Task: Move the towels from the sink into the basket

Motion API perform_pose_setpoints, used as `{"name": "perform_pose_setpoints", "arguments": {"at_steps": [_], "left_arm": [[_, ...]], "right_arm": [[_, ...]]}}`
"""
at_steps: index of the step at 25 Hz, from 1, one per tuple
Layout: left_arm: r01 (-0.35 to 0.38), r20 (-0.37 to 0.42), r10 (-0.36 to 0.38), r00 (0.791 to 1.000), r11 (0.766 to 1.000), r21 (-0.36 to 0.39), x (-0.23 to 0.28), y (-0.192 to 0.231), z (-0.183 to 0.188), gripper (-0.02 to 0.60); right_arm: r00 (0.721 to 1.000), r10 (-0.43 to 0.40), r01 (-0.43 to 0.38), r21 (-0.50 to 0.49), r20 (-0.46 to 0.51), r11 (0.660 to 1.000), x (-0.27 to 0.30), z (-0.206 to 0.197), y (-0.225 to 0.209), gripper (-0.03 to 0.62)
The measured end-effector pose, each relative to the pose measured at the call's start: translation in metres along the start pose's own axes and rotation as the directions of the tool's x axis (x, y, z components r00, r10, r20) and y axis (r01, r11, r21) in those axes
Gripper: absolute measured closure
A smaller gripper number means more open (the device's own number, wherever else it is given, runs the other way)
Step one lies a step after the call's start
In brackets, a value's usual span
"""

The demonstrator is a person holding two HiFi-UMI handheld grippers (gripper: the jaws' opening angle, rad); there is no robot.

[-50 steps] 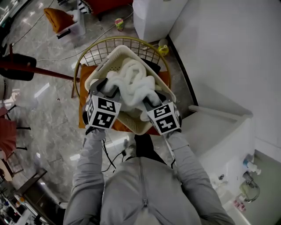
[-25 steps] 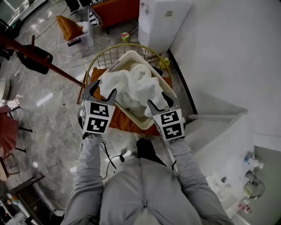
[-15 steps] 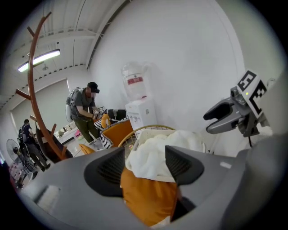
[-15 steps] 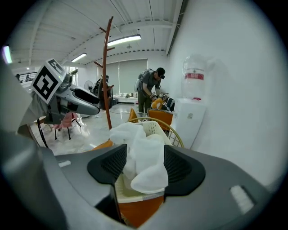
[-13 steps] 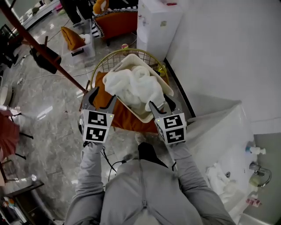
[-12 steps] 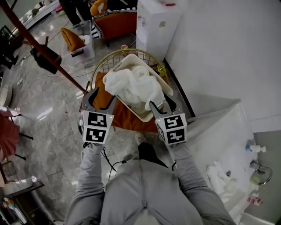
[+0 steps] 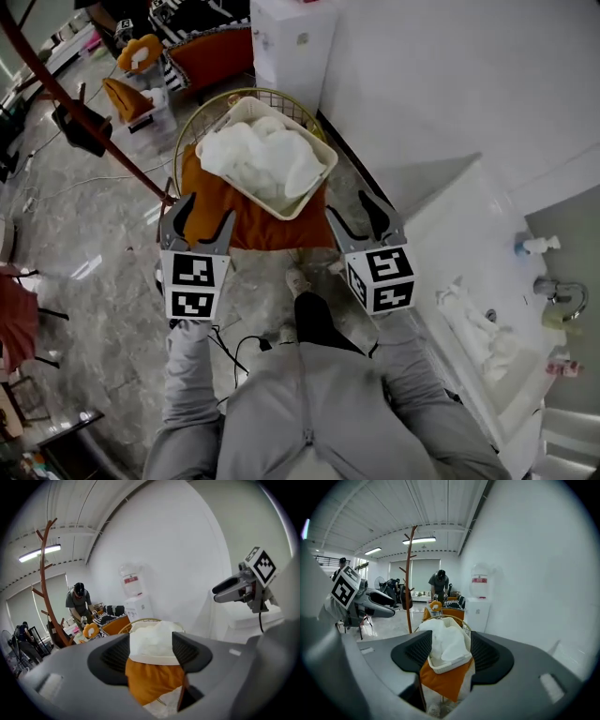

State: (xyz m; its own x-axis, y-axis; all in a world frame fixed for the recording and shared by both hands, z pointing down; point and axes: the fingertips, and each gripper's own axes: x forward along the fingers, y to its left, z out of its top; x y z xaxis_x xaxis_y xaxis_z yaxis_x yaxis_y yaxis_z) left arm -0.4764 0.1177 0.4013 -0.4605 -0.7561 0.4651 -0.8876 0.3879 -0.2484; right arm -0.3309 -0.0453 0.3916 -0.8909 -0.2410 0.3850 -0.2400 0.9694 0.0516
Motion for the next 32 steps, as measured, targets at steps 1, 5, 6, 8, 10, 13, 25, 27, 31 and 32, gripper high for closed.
{"name": "perform_pose_setpoints", "arguments": {"at_steps": [1,5,6,8,10,13,25,27,31,32], "left_arm": [[0.014,0.009,-0.014,1.0,1.0,0.007,-0.004,-0.007,0.002,0.275],[0.094,0.034,-0.095,0.995,0.995,0.028,-0.008,-0.046,0.009,0.275],[0.116,0.039,-0.117,0.992,0.993,0.036,-0.008,-0.057,0.012,0.275],[0.164,0.053,-0.167,0.984,0.985,0.058,-0.006,-0.082,0.021,0.275],[0.216,0.07,-0.222,0.973,0.973,0.086,-0.003,-0.11,0.035,0.275],[0.285,0.097,-0.299,0.949,0.949,0.138,0.002,-0.156,0.058,0.275],[0.552,0.107,-0.633,0.767,0.735,0.394,-0.046,-0.441,0.137,0.275],[0.581,0.086,-0.667,0.74,0.699,0.416,-0.061,-0.487,0.135,0.275],[0.62,0.059,-0.716,0.696,0.64,0.453,-0.088,-0.566,0.136,0.275],[0.63,0.047,-0.726,0.686,0.625,0.461,-0.093,-0.584,0.134,0.275]], "right_arm": [[1.0,-0.025,0.025,0.01,0.003,1.0,-0.012,-0.002,-0.005,0.356],[0.992,-0.124,0.125,0.039,-0.017,0.991,-0.058,-0.019,-0.028,0.356],[0.989,-0.147,0.148,0.046,-0.023,0.988,-0.07,-0.024,-0.035,0.356],[0.98,-0.197,0.199,0.063,-0.029,0.978,-0.094,-0.031,-0.051,0.356],[0.968,-0.248,0.25,0.081,-0.03,0.965,-0.118,-0.038,-0.069,0.356],[0.944,-0.33,0.33,0.113,-0.015,0.937,-0.16,-0.049,-0.096,0.356],[0.752,-0.654,0.651,0.238,-0.078,0.72,-0.43,-0.154,-0.197,0.356],[0.725,-0.682,0.681,0.256,-0.098,0.686,-0.473,-0.178,-0.205,0.356],[0.692,-0.707,0.715,0.27,-0.145,0.645,-0.546,-0.221,-0.218,0.356],[0.684,-0.712,0.723,0.272,-0.157,0.635,-0.562,-0.23,-0.221,0.356]]}}
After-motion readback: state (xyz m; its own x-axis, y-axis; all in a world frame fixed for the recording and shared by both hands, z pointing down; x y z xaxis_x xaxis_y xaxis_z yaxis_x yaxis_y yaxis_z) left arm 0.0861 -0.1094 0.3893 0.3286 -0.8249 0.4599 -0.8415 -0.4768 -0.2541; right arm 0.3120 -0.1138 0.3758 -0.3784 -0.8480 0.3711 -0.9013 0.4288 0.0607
